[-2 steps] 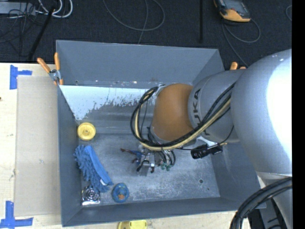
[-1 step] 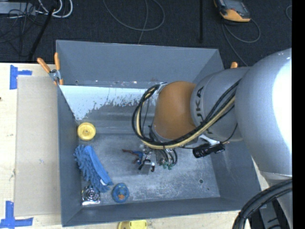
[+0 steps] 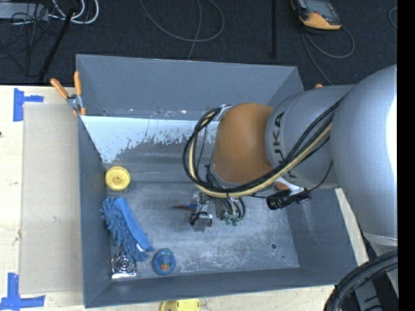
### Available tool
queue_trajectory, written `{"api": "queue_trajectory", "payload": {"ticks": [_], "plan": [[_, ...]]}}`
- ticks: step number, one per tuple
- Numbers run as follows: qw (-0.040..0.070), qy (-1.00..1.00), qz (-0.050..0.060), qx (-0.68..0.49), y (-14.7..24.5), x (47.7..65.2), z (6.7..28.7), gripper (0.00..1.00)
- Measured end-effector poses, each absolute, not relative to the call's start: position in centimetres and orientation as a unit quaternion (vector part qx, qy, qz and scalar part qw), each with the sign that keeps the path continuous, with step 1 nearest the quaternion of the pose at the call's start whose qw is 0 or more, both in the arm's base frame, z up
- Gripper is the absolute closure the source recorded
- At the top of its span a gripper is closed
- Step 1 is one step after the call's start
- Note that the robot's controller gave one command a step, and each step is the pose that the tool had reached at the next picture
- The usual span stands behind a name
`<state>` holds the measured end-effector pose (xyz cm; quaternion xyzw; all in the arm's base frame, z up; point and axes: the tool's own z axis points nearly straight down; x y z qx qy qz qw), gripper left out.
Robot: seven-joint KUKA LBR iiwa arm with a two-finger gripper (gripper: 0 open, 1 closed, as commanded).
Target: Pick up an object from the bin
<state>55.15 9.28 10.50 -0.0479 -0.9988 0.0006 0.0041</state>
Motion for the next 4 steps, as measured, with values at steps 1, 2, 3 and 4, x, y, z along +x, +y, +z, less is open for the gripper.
{"api": "queue_trajectory", "payload": {"ticks": [1, 2, 3, 4], "plan": [[0.0, -0.999, 0.0, -0.048, 9.3, 55.4, 12.2, 1.0], [-0.001, -0.999, 0.0, -0.048, 9.3, 55.4, 13.5, 1.0], [0.0, -0.999, 0.0, -0.048, 9.3, 55.4, 14.5, 1.0], [0.0, -0.999, 0.0, -0.048, 9.3, 55.4, 15.7, 1.0]]}}
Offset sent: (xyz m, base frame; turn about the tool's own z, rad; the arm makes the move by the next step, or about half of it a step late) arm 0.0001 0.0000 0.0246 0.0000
